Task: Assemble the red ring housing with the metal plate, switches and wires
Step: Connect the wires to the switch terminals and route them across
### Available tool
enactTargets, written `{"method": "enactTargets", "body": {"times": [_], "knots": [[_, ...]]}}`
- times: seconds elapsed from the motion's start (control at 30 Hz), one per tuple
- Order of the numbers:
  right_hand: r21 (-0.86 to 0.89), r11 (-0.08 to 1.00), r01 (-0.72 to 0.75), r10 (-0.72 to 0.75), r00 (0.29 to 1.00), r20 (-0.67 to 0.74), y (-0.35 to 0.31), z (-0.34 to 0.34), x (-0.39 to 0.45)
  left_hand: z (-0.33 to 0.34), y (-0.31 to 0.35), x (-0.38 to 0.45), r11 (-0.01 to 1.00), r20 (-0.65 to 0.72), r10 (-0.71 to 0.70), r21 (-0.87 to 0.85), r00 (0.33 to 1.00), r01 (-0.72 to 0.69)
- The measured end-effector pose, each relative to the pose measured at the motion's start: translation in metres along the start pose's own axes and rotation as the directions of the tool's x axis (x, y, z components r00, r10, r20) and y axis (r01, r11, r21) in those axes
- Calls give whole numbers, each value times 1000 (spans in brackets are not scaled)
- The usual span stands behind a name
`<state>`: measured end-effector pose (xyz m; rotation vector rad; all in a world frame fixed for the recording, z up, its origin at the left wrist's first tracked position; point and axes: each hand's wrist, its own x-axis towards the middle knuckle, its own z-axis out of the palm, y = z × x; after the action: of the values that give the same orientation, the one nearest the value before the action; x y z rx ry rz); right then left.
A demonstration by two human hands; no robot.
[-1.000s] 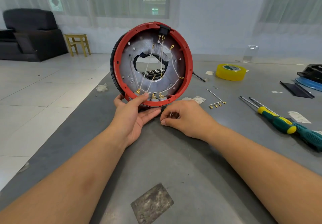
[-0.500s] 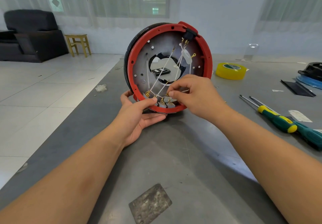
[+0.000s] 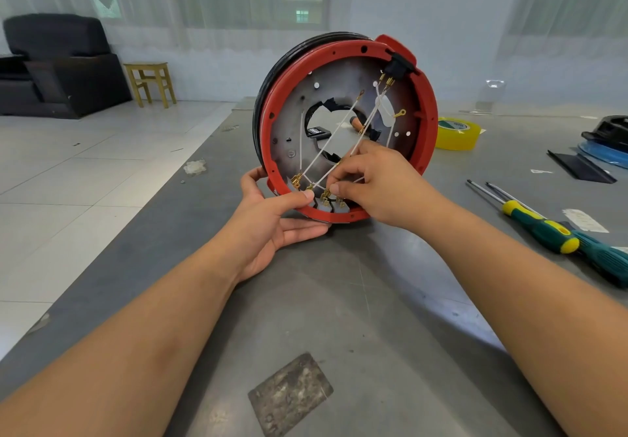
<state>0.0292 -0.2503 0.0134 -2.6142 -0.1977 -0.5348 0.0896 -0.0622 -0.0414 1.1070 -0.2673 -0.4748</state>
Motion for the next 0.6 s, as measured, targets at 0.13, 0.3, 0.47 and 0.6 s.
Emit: {"method": "enactTargets", "body": {"times": [0.13, 0.3, 0.47, 0.6], "knots": [[3, 1000, -7, 7, 1000, 4, 0, 0, 0, 0, 0, 0, 1000, 2, -5, 6, 1000, 5], [-27, 1000, -10, 10, 1000, 23, 1, 1, 0, 1, -1, -1, 1000, 8, 1, 14, 1000, -1], [-31, 999, -16, 17, 999, 35, 0, 1, 0, 3, 1, -2, 1000, 8, -3, 16, 1000, 3], [-52, 999, -13, 15, 999, 33, 0, 2, 0, 4, 1, -4, 1000, 8, 3, 27, 1000, -3]]}}
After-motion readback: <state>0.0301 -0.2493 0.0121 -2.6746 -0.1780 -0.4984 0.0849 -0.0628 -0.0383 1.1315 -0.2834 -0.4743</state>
